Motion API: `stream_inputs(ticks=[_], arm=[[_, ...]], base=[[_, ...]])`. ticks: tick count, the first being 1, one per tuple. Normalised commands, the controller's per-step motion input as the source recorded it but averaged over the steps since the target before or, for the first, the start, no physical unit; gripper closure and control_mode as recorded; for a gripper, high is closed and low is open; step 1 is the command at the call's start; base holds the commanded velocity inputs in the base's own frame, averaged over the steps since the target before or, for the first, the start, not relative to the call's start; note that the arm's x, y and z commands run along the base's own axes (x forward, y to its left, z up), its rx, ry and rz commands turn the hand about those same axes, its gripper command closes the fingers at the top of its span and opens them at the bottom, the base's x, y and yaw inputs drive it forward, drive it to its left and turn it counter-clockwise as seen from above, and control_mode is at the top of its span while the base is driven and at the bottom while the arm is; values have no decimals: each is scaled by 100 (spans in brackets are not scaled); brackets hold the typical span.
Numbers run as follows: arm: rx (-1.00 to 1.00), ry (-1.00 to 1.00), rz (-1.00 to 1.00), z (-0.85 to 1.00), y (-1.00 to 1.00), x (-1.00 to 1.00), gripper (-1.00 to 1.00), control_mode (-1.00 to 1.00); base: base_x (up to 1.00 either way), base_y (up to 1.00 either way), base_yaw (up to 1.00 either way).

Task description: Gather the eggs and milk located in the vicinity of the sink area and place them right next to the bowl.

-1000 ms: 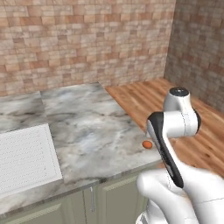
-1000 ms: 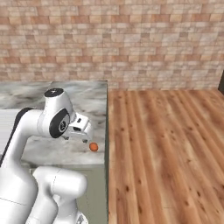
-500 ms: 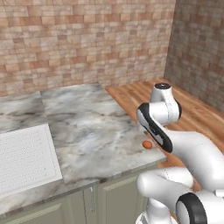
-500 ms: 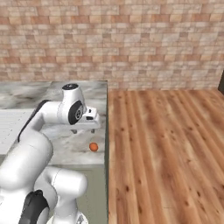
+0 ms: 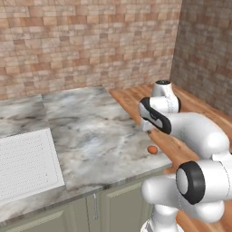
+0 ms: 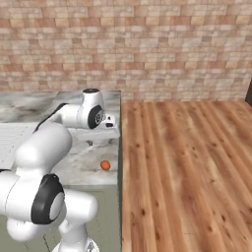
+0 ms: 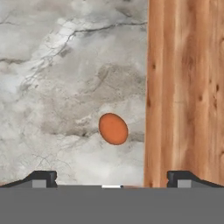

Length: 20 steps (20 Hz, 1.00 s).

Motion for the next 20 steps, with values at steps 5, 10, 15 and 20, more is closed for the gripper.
stream_inputs(ticks=[5, 10, 15, 20], arm=[[0, 9, 0, -42, 0, 0, -100, -100], [0, 3, 0, -53, 0, 0, -100, -100], [0, 0, 0, -39, 0, 0, -100, -100], [0, 1, 0, -37, 0, 1, -100, -100]], base=[[0, 0, 0], [0, 0, 0], [0, 0, 0], [0, 0, 0]])
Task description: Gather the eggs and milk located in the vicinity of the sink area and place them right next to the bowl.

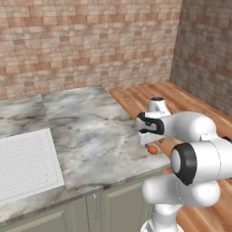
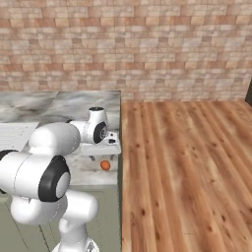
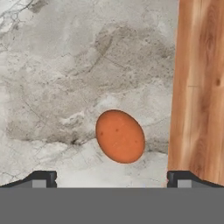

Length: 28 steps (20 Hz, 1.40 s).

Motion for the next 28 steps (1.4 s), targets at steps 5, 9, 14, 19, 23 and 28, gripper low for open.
stream_inputs(ticks=[5, 9, 14, 19, 23, 28], arm=[[0, 0, 1, -16, 0, 7, -100, -100], [0, 0, 3, -8, 0, 17, -100, -100], [0, 0, 2, -3, 0, 15, -100, -100], [0, 0, 0, -10, 0, 0, -100, -100], [0, 0, 0, -26, -1, 0, -100, -100], [0, 0, 0, -27, -4, 0, -100, -100]], base=[[0, 0, 0], [0, 0, 0], [0, 0, 0], [0, 0, 0], [0, 0, 0], [0, 0, 0]])
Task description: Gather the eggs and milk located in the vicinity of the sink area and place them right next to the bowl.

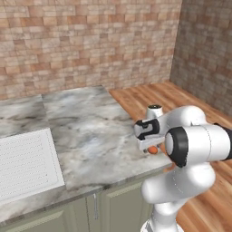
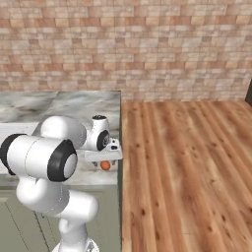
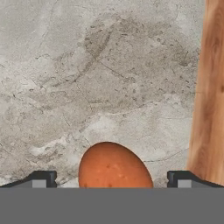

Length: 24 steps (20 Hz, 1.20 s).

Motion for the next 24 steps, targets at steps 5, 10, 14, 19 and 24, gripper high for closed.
stream_inputs(ticks=[5, 10, 14, 19, 24], arm=[[1, 0, 0, -12, -7, 0, -100, -100], [1, 0, 0, -18, 0, 0, 100, -100], [0, 0, 0, -3, 0, 0, 100, -100], [0, 0, 0, 0, 2, 0, 100, -100], [0, 2, -3, 20, 12, -15, 100, -100]], base=[[0, 0, 0], [0, 0, 0], [0, 0, 0], [0, 0, 0], [0, 0, 0]])
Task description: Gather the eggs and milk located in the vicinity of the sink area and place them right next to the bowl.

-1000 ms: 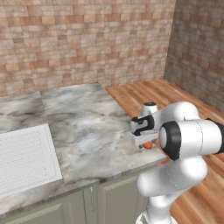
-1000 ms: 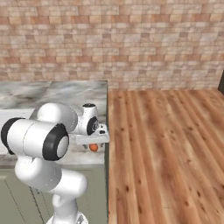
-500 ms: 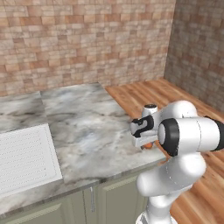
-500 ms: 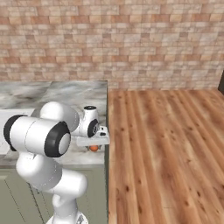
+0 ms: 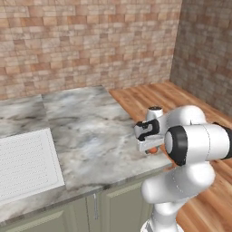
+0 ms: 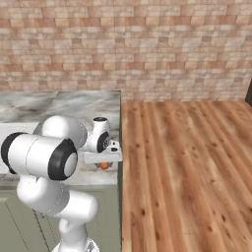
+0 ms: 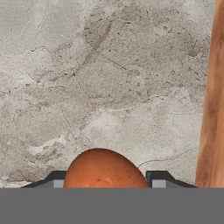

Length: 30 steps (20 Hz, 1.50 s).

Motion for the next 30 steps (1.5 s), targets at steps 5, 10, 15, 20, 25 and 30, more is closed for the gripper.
stream_inputs(ticks=[5, 10, 15, 20, 25, 30], arm=[[0, 0, -18, 72, 45, -53, 100, -100], [0, 10, -20, 94, 12, -77, 100, -100], [0, 13, -17, 79, 0, -92, 100, -100], [-1, 0, -14, 50, 0, -81, 100, -100], [-5, 3, -10, 29, 0, -30, 100, -100], [-3, 3, -8, 15, 0, -1, 100, -100]], base=[[0, 0, 0], [0, 0, 0], [0, 0, 0], [0, 0, 0], [0, 0, 0], [0, 0, 0]])
